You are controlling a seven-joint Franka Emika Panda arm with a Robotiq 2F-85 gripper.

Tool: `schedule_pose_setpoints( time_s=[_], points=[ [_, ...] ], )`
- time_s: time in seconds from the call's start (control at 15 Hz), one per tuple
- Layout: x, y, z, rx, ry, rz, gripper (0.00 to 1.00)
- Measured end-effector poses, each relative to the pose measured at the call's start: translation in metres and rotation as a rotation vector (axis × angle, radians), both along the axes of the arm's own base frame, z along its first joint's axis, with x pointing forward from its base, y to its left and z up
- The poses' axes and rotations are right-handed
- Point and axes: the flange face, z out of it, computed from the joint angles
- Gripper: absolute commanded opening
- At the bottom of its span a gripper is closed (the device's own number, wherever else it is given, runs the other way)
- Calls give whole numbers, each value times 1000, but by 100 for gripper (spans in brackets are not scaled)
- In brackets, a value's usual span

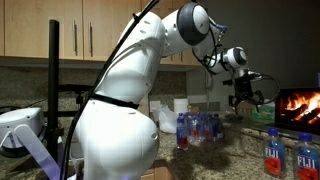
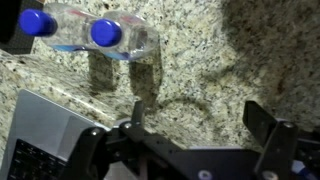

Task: Move three bottles to the right

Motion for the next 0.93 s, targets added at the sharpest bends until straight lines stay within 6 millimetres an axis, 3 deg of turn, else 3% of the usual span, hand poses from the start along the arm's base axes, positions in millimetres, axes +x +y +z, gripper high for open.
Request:
schedule_pose_setpoints(
  time_s=[0.33, 0.6, 0.73, 0.93],
  points=[
    [-10, 111, -2, -2, 5, 174, 100],
    [-36, 194, -6, -7, 4, 228, 100],
    [-50, 223, -5, -10, -5, 209, 100],
    [-65, 245, 7, -6, -15, 230, 100]
  ],
)
